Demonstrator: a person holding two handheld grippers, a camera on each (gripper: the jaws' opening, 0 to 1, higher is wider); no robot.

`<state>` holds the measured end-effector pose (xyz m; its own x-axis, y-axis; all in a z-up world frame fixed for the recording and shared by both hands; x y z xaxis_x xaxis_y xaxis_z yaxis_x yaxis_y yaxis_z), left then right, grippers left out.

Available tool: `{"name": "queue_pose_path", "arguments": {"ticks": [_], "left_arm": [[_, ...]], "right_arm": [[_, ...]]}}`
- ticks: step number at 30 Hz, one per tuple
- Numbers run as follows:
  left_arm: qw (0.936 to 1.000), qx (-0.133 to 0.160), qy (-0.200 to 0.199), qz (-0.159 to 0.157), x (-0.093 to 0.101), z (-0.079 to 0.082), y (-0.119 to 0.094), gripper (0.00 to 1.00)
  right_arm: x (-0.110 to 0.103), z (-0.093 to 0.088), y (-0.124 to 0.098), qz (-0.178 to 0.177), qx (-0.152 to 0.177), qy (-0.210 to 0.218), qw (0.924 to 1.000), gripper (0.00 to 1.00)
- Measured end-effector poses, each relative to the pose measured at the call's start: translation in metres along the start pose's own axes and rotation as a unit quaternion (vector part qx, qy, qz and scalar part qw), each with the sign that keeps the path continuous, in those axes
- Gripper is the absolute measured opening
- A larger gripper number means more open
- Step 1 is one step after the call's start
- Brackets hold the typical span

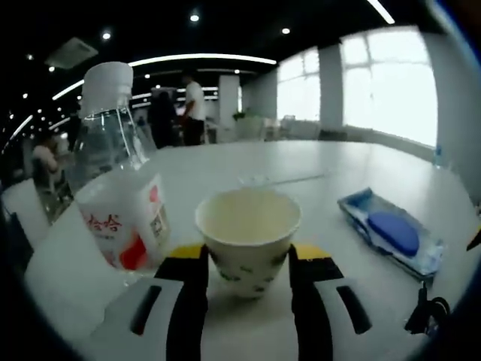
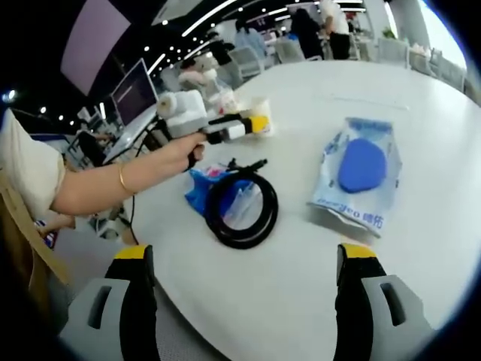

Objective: Arrange the tabletop items into an orderly group along one side of the table until the central work area is clear of visible clutter.

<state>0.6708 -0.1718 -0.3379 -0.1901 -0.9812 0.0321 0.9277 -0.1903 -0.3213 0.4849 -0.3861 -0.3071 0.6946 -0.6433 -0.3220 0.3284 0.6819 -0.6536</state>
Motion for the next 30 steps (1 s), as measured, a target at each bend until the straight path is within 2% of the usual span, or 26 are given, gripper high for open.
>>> {"name": "queue_pose_path", "arguments": {"ticks": [3,5,11,12,13,16,24,27,30], "left_arm": [[1.0,-0.001,0.004,-0.002,0.002,0.003,-0.001,0.45],[0.9999,0.004,-0.01,-0.005,0.004,0.005,-0.003,0.48],[0.9998,-0.009,-0.015,-0.007,0.008,0.007,-0.012,0.55],[0.9996,-0.01,-0.025,-0.01,0.009,0.007,-0.013,0.57],[0.9983,-0.02,-0.051,-0.019,0.013,0.006,-0.014,0.59],[0.9993,-0.02,-0.029,-0.01,0.012,0.009,-0.017,0.62],[0.9987,-0.033,-0.036,-0.015,0.021,0.012,-0.033,0.74],[0.9991,-0.032,-0.012,-0.025,0.029,0.016,-0.042,0.78],[0.9987,-0.032,-0.017,-0.038,0.04,0.019,-0.049,0.85]], "right_arm": [[0.001,0.001,-0.001,-0.002,0.002,0.0,1.0,1.0],[0.002,0.002,-0.001,-0.007,0.003,0.0,1.0,1.0],[0.003,0.004,-0.003,-0.012,0.005,-0.007,0.9999,1.0],[0.003,0.005,-0.004,-0.013,0.009,-0.005,0.9999,1.0],[0.004,0.006,-0.004,-0.015,0.012,-0.003,0.9998,1.0],[0.006,0.007,-0.005,-0.021,0.016,0.0,0.9996,1.0],[0.02,0.013,-0.013,-0.074,0.031,-0.008,0.9968,1.0],[0.022,0.021,-0.019,-0.078,0.057,0.008,0.9953,1.0],[0.024,0.03,-0.024,-0.084,0.088,0.017,0.9924,1.0]]}}
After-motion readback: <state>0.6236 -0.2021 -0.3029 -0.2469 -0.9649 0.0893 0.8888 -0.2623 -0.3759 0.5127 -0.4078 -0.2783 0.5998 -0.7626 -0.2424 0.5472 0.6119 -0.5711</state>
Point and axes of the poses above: the point that each gripper's makers call its tool centre point, and the gripper's own axes: y roughly forward along the fingers, x roughly to its right, z roughly out of its top, the point moved 4 cm from there along -y, roughly backward along the fingers, and after that the axes turned 2 degrees about -y, right-handed, at the moved point
